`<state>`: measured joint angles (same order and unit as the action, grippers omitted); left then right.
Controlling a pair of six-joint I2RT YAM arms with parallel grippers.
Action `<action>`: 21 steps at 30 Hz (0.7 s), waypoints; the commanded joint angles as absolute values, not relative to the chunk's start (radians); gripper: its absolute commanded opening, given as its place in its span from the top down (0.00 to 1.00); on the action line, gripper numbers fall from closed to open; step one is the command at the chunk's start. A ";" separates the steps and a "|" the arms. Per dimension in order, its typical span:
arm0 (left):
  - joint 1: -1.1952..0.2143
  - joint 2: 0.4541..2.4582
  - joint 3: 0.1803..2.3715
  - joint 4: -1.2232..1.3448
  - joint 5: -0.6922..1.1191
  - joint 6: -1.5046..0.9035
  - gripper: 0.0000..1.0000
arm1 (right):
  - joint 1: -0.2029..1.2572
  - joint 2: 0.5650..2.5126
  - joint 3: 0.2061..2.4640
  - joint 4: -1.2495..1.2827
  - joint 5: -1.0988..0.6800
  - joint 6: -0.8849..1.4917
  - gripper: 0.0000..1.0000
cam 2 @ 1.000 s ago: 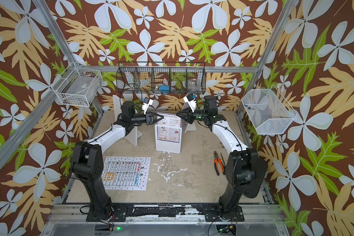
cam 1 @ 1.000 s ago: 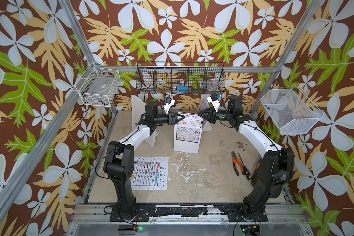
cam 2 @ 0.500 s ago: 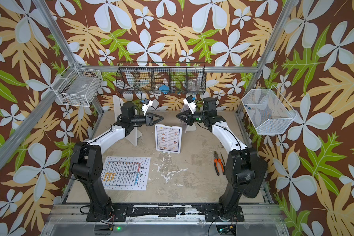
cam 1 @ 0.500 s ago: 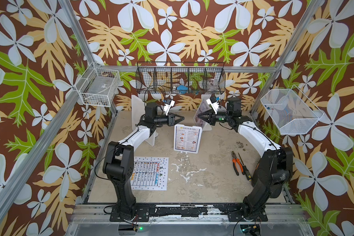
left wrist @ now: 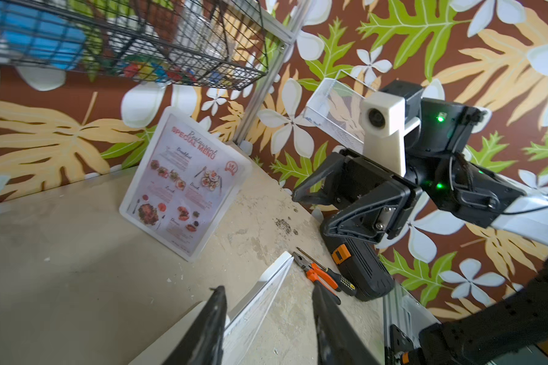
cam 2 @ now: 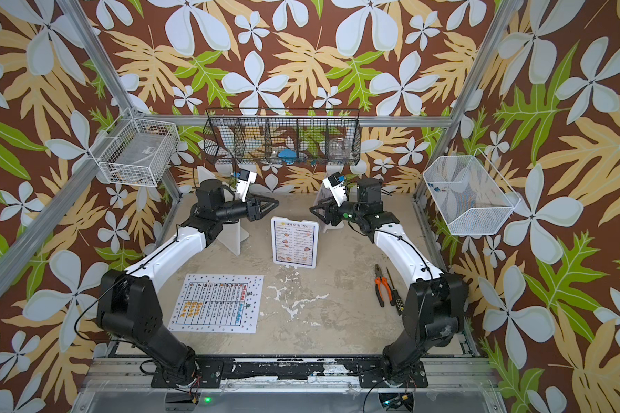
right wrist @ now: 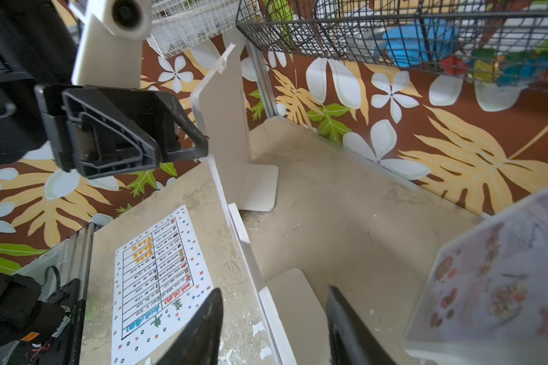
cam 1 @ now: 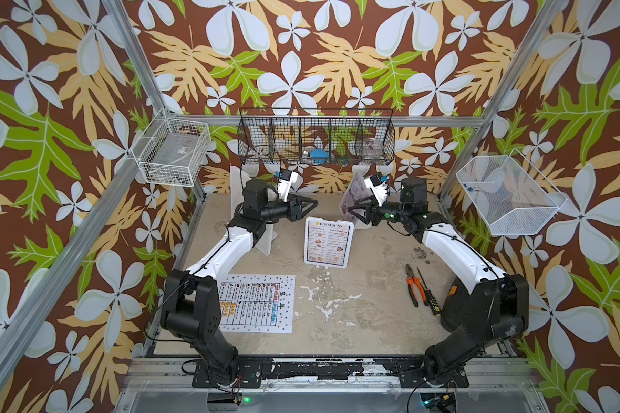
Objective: Insert the menus into the narrow rack
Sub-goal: Insert the menu into the narrow rack, then move the narrow rack to the center of the board.
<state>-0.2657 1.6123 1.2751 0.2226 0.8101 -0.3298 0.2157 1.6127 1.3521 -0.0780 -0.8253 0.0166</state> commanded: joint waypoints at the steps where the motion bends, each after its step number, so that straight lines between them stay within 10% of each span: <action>1: -0.273 1.540 1.186 0.211 0.657 -0.321 0.43 | 0.216 1.579 1.296 -0.034 -0.778 0.024 0.42; 10: -0.378 1.367 0.884 0.319 0.438 -0.447 0.13 | 0.219 1.564 1.160 0.060 -0.849 0.035 0.36; 21: -0.408 1.401 0.744 0.424 0.420 -0.488 0.29 | 0.234 1.626 1.160 0.046 -0.888 -0.004 0.37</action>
